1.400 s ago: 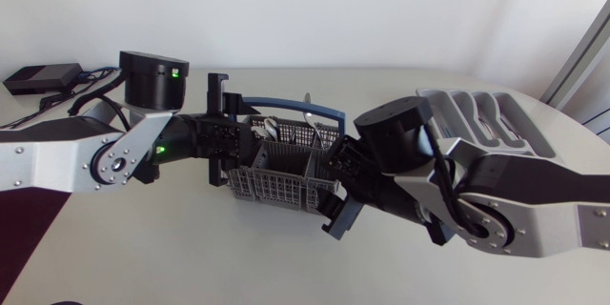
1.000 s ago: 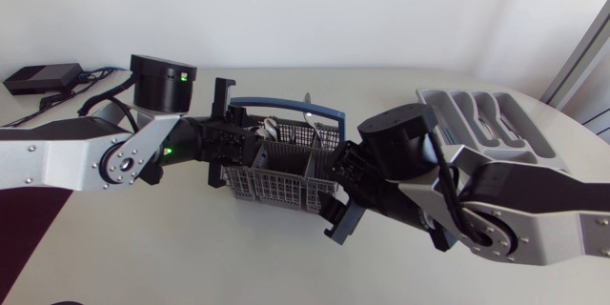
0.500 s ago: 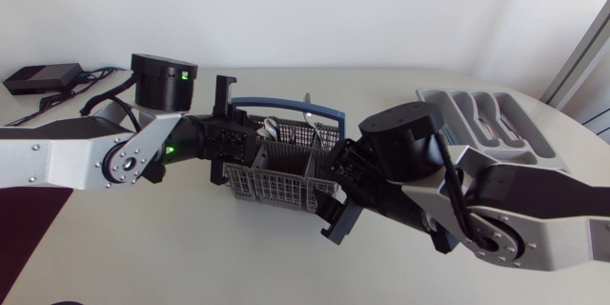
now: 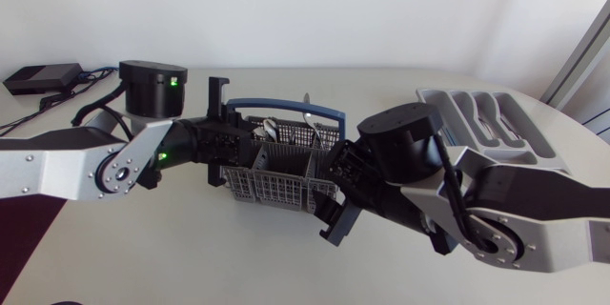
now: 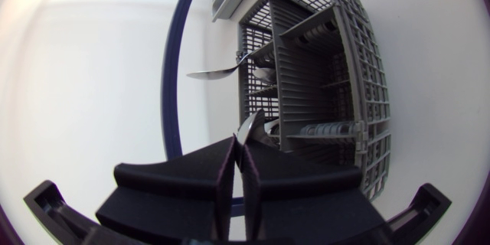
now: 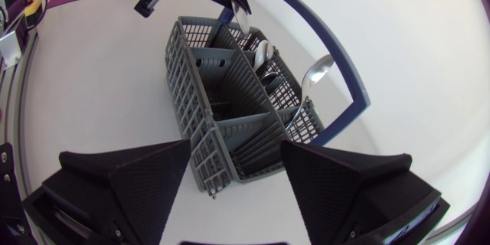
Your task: Sort the cutlery from the basket into the organizer compartments.
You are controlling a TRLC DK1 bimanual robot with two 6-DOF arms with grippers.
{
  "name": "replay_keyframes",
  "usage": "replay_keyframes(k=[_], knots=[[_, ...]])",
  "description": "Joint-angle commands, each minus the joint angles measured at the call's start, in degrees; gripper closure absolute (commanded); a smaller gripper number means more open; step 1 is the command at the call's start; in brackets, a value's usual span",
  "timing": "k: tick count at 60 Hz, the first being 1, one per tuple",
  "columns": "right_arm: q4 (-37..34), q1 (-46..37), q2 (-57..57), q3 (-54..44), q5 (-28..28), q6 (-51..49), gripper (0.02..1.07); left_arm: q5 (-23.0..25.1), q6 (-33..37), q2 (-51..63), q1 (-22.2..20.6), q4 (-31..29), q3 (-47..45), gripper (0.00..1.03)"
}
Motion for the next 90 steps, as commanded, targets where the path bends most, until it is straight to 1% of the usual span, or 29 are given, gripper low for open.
replay_keyframes(k=[1, 6, 14, 30, 41, 50, 58, 63, 69, 72, 75, 83, 87, 90], knots=[[0.6, 0.6, 0.8, -1.0, 0.1, -0.6, 0.23, 0.4, -0.8, -1.9, 0.7, 2.4, -2.8, 1.00], [0.6, 1.0, 0.8, -1.0, 0.3, -0.6, 0.23, 0.5, -2.7, -3.1, 0.8, 4.2, -4.1, 1.00], [0.5, 1.8, 0.4, -0.7, 0.7, -0.5, 0.23, 1.2, -5.0, -5.8, 1.2, 4.8, -4.2, 1.00], [0.0, 2.6, -0.1, -0.4, 1.3, -0.4, 0.23, 1.7, -6.0, -12.2, 1.5, 4.9, -5.5, 1.00], [-0.1, 3.2, -0.8, -0.3, 1.7, -0.3, 0.23, 1.7, -8.1, -18.5, 0.9, 5.4, -8.2, 1.00], [-0.1, 3.8, -1.8, -0.3, 2.1, 0.0, 0.23, 1.7, -11.4, -23.8, 0.2, 5.2, -11.1, 1.00], [-0.2, 4.4, -3.7, -0.3, 2.1, 0.4, 0.23, 1.7, -16.7, -28.6, -1.5, -0.4, -11.7, 1.00], [-0.3, 4.9, -4.5, -0.4, 2.1, 0.5, 0.23, 1.7, -21.5, -32.2, -3.1, -4.7, -11.5, 1.00], [-0.3, 5.3, -5.2, -0.6, 2.0, 0.6, 0.23, 1.6, -24.4, -34.2, -4.4, -8.5, -10.6, 1.00], [-0.3, 5.6, -5.9, -0.7, 2.0, 0.7, 0.23, 0.8, -25.9, -35.2, -5.2, -10.9, -9.5, 1.00], [-0.3, 5.6, -6.6, -0.8, 1.6, 0.8, 0.23, -1.0, -26.8, -36.9, -6.2, -13.0, -8.4, 1.00], [-0.4, 5.6, -7.7, -1.0, 1.3, 1.0, 0.23, -2.4, -29.2, -39.1, -6.7, -18.4, -5.0, 1.00], [-0.4, 6.1, -8.6, -1.3, 1.0, 1.1, 0.23, -4.2, -32.7, -39.3, -7.7, -22.8, -2.4, 1.00], [-0.4, 6.2, -9.4, -1.3, 0.6, 1.3, 0.23, -4.9, -35.4, -39.2, -8.5, -24.6, -1.0, 1.00]])
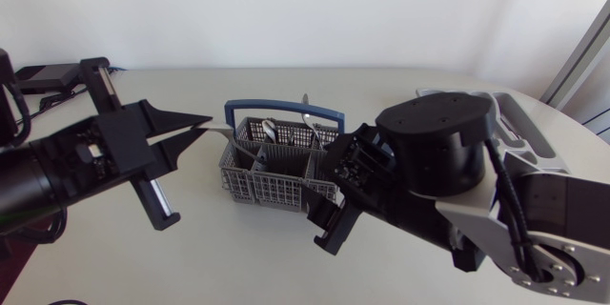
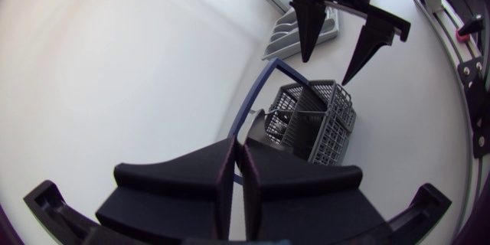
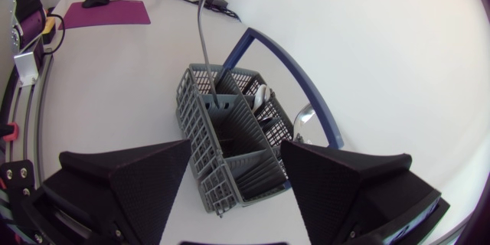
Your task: Sort the cutlery from the basket into the organizer compartments.
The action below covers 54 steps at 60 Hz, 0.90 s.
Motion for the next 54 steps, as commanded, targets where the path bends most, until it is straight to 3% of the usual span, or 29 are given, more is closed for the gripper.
replay_keyframes(k=[1, 13, 14, 23, 38, 54], knots=[[-0.2, 0.7, -1.6, -1.3, -0.6, 1.1, 0.23, -1.0, -4.6, -0.7, -1.2, -1.1, 4.0, 1.00], [-0.1, 1.3, -4.0, -1.2, -0.9, 1.5, 0.23, -1.9, -14.5, 3.3, -1.5, -7.4, 10.2, 1.00], [0.0, 1.3, -4.3, -1.1, -0.9, 1.6, 0.23, -1.9, -18.3, 4.8, -1.6, -9.5, 12.0, 1.00], [1.8, 1.4, -4.3, -0.9, -0.3, 2.0, 0.23, -1.4, -29.0, 9.9, -1.9, -13.5, 16.8, 1.00], [5.2, 2.3, -3.3, -0.3, 1.5, 1.7, 0.23, 4.7, -46.0, 18.1, -0.3, -17.6, 23.5, 1.00], [10.5, 2.9, -1.2, -0.3, 4.8, -0.1, 0.31, 10.2, -56.2, 22.5, 2.5, -19.5, 27.0, 1.00]])
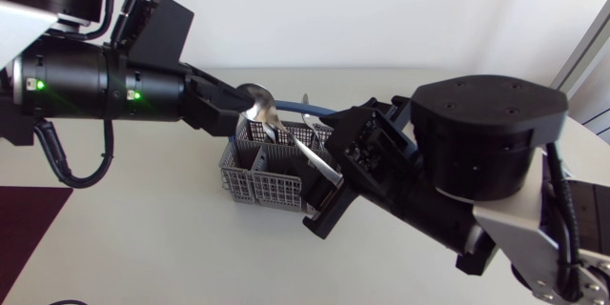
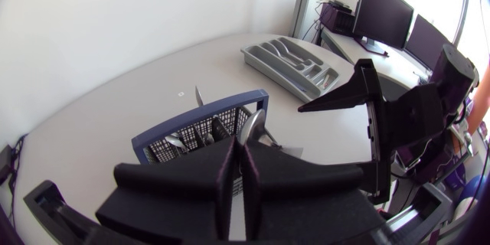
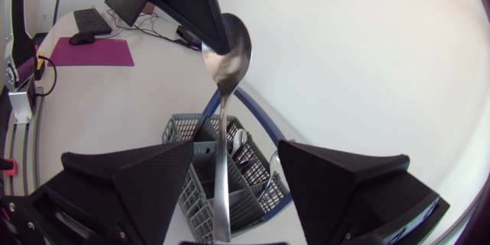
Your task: Sort the cutlery from the basket into the organizer compartments.
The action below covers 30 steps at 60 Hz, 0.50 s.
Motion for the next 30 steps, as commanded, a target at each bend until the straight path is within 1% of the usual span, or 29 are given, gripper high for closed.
replay_keyframes(k=[1, 11, 13, 17, 22, 24, 30], knots=[[1.6, 0.3, 2.0, -0.1, 1.3, -0.3, 0.31, 1.6, -4.9, 1.0, 1.3, -0.1, 2.5, 1.00], [5.3, 0.3, 7.9, 2.4, 2.9, -1.2, 0.48, 1.8, -7.8, 1.0, 1.8, -0.2, 1.9, 1.00], [5.6, 0.3, 8.4, 2.6, 3.3, -1.3, 0.49, 2.0, -8.1, 0.9, 1.8, -0.2, 1.8, 1.00], [5.9, 0.3, 10.0, 4.1, 3.9, -1.7, 0.54, 3.2, -8.9, 0.9, 2.7, -0.2, 1.2, 1.00], [7.0, 0.3, 11.7, 5.5, 4.9, -2.4, 0.54, 4.3, -9.2, 0.9, 4.0, -0.2, 0.6, 1.00], [7.1, 0.4, 12.2, 6.2, 5.1, -2.5, 0.58, 4.4, -9.4, 0.9, 4.0, -0.2, 0.4, 1.00], [7.1, 0.4, 13.1, 7.4, 5.9, -2.7, 0.65, 4.8, -9.5, 0.9, 4.9, 0.0, -0.3, 1.00]])
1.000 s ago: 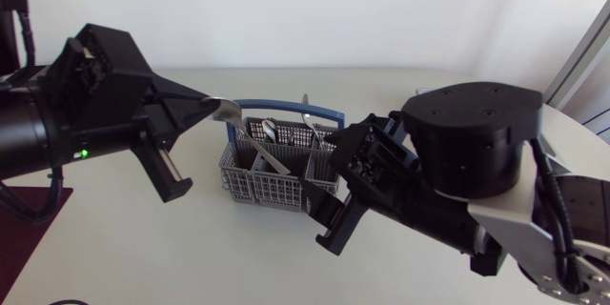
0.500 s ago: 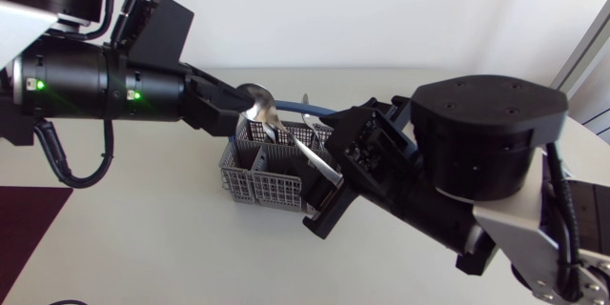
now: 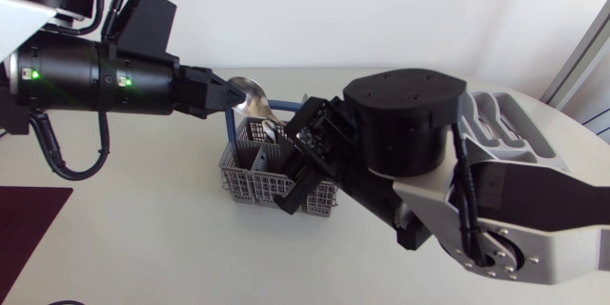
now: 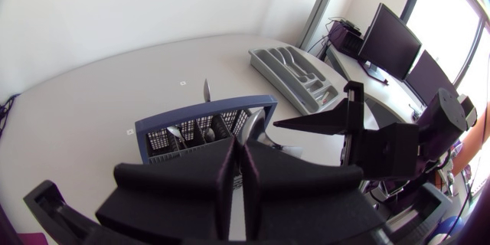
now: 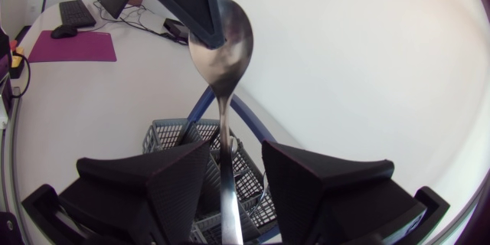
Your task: Sort the cutlery from the basket into the organizer compartments.
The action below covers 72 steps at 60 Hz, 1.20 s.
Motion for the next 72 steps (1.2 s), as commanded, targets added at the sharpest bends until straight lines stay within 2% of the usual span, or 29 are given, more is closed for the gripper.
replay_keyframes(k=[1, 9, 22, 41, 45, 53, 67, 72], knots=[[0.8, 0.3, 1.5, 2.1, 1.2, -1.0, 0.66, 1.1, -2.0, 0.3, 0.8, 0.5, -0.9, 1.00], [0.7, 0.3, 2.7, 3.5, 1.6, -1.0, 0.73, 1.5, -2.2, 0.2, 1.3, 0.7, -1.3, 1.00], [0.2, 0.3, 3.1, 4.5, 1.5, -1.3, 0.93, 1.6, -2.9, 0.3, 1.3, 1.2, -1.2, 1.00], [-0.9, 0.4, 2.3, 3.2, 0.2, -1.1, 0.97, 1.5, -3.7, 0.5, 0.9, 2.9, -1.1, 0.99], [-1.5, 0.4, 1.9, 3.0, -0.1, -1.0, 0.97, 1.5, -3.9, 0.5, 1.0, 3.2, -1.0, 0.89], [-1.7, 0.3, 1.4, 2.6, -0.2, -0.8, 0.97, 1.5, -4.6, 0.5, 0.8, 3.4, -1.0, 0.80], [-4.7, -0.1, -0.7, 1.3, -1.8, 0.0, 0.98, 1.5, -5.2, -1.8, 1.3, 5.9, -1.0, 0.50], [-6.9, -0.6, -3.0, 0.5, -3.0, 0.7, 0.98, 1.1, -5.2, -2.9, 2.3, 7.5, -0.7, 0.47]])
